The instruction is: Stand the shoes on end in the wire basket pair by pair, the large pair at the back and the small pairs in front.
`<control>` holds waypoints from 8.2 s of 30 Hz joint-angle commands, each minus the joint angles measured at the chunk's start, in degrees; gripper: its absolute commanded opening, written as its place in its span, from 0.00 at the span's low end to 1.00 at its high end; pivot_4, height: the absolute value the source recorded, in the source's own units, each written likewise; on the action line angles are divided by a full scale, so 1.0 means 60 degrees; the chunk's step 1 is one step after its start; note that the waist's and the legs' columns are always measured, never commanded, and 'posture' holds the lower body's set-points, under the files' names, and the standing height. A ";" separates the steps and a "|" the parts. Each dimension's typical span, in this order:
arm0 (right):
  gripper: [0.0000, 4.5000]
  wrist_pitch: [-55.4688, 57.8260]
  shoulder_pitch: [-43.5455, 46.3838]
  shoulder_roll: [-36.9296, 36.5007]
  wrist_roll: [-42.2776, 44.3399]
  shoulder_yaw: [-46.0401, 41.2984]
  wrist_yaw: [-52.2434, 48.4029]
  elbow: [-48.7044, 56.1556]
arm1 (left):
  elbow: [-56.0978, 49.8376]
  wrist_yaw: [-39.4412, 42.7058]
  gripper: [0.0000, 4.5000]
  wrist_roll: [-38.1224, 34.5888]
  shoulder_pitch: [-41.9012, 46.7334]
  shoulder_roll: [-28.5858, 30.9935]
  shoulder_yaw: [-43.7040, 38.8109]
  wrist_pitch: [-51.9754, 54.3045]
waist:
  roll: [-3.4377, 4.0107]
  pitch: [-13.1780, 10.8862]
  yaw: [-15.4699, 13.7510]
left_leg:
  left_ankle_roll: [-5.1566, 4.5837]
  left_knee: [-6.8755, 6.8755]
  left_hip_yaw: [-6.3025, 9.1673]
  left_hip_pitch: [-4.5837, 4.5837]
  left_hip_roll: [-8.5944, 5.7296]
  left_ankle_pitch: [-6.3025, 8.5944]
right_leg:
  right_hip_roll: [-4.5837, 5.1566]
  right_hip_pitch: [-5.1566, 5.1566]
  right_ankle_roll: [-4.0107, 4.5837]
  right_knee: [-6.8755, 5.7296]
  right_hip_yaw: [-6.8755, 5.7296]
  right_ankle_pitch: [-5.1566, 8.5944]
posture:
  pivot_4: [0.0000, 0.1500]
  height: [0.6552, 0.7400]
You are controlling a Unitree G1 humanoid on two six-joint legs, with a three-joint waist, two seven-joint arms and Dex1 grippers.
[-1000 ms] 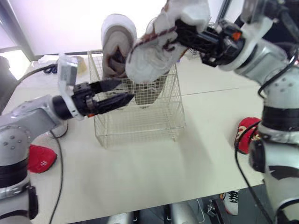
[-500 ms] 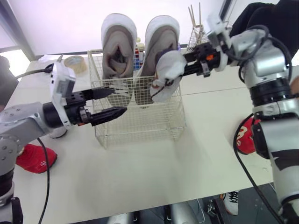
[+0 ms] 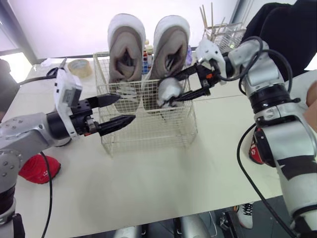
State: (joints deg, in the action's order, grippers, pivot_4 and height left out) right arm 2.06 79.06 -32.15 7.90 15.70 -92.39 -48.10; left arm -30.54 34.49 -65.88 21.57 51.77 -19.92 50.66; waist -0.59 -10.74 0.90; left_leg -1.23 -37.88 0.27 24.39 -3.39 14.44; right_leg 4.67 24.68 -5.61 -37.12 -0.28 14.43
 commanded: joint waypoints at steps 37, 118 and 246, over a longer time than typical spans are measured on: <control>1.00 0.5456 -0.2119 -0.1281 0.4790 -0.2050 0.1317 0.8987 | 1.3764 -0.1212 1.00 0.7934 0.5024 0.0479 0.2167 -0.1825 | -0.0017 0.0004 -0.0051 | -0.0020 0.0002 -0.0001 0.0015 -0.0006 0.0007 | 0.0006 0.0019 -0.0004 -0.0012 -0.0007 -0.0003 | 1.00 1.00; 1.00 0.5734 -0.3440 -0.2318 0.4295 -0.1653 0.2643 0.7428 | -0.1144 -0.6093 0.01 1.0362 0.2752 -0.5201 0.2073 -0.6602 | -0.0084 0.0018 -0.0111 | -0.0021 -0.0058 -0.0001 0.0145 0.0001 -0.0022 | -0.0008 0.0112 -0.0026 -0.0005 -0.0008 -0.0071 | 1.00 1.00; 1.00 1.3977 -1.1431 0.3671 -0.0893 -0.9490 1.3918 1.5719 | 0.0218 0.1515 0.99 -0.0460 0.0552 -0.0471 0.1524 -0.0414 | 0.0062 0.0105 -0.0415 | -0.0074 -0.0038 -0.0012 -0.0017 0.0019 -0.0012 | -0.0032 -0.0044 0.0063 0.0018 -0.0009 -0.0048 | 1.00 1.00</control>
State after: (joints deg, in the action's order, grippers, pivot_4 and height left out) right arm 88.03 10.06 -10.27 2.38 -40.92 -8.96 46.88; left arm -28.24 43.66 -69.20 23.69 49.00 -10.35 48.47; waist -0.22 -10.11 -1.59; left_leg -1.68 -38.09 0.20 24.28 -3.27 14.37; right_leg 4.47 24.42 -5.24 -37.03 -0.34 14.15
